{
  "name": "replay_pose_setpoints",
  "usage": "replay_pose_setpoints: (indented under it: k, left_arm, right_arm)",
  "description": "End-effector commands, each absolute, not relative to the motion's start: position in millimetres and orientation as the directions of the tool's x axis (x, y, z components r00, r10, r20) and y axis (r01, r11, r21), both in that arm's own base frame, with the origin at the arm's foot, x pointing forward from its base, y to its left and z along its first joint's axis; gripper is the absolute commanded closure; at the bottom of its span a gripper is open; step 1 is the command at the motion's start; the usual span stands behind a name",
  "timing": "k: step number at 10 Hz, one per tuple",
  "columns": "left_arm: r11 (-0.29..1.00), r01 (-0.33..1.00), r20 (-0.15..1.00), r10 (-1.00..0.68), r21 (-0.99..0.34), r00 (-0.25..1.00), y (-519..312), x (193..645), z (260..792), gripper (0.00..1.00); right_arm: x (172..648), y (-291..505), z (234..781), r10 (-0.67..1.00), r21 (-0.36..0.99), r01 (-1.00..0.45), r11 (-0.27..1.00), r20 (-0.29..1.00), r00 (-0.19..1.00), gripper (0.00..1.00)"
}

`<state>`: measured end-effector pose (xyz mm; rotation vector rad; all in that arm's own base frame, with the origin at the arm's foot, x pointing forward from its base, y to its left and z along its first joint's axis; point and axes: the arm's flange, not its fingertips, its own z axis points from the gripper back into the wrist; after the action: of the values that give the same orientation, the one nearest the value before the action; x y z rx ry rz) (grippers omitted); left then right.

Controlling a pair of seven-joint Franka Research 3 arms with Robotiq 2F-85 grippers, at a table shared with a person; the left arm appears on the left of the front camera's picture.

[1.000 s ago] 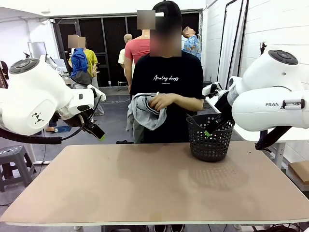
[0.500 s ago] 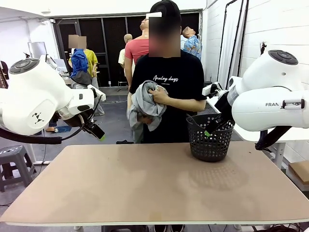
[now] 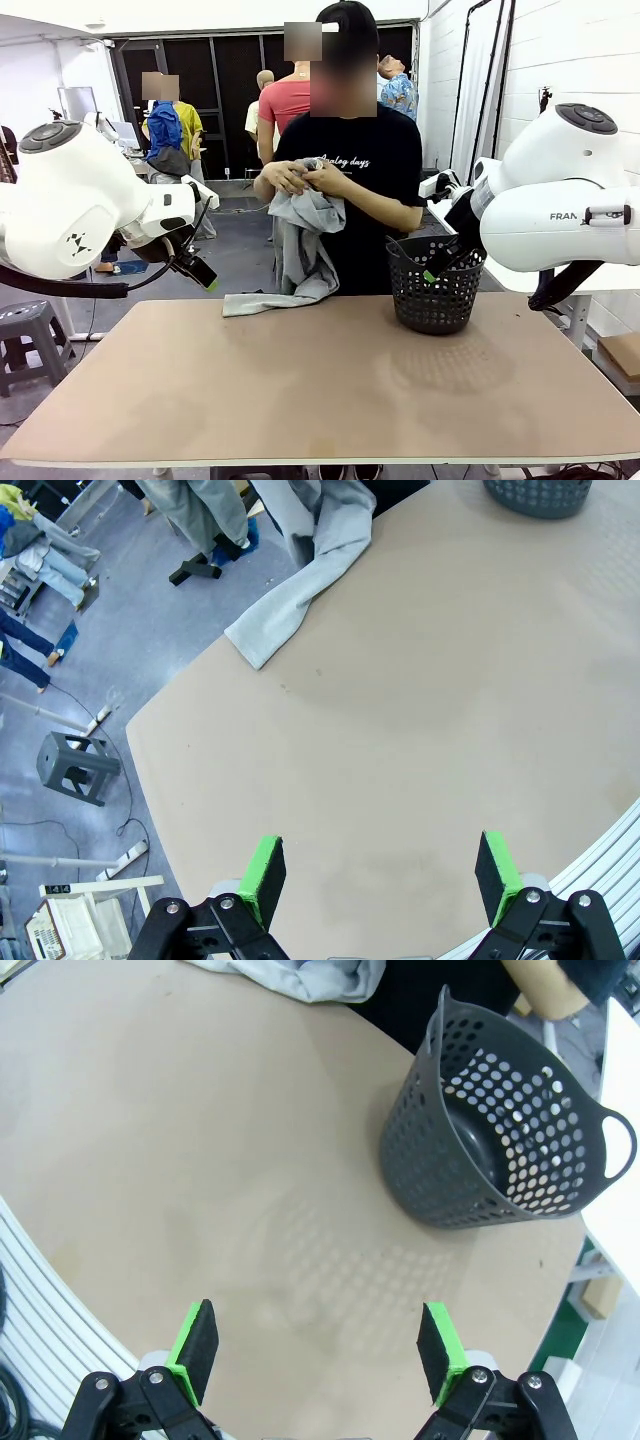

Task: Fold the training pants.
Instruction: Grab both ends of the Training pants handed by a person.

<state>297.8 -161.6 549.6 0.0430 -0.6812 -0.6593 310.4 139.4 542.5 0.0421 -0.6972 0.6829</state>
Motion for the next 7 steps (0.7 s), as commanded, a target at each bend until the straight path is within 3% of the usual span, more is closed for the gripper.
replay_pose_setpoints:
  k: [1, 7]
  left_arm:
    - [0.79, 0.561, 0.574, -0.586, 0.248, 0.572, -160.6, 300.2, 549.4, 0.0]
    - [0.79, 0.561, 0.574, -0.586, 0.248, 0.572, -160.6, 300.2, 549.4, 0.0]
  right_arm:
    - [311.4, 139.7, 541.5, 0.566, -0.183, -0.593, 0.784, 0.605, 0.561, 0.0]
    - [311.4, 139.7, 541.5, 0.566, -0.183, -0.593, 0.784, 0.605, 0.561, 0.0]
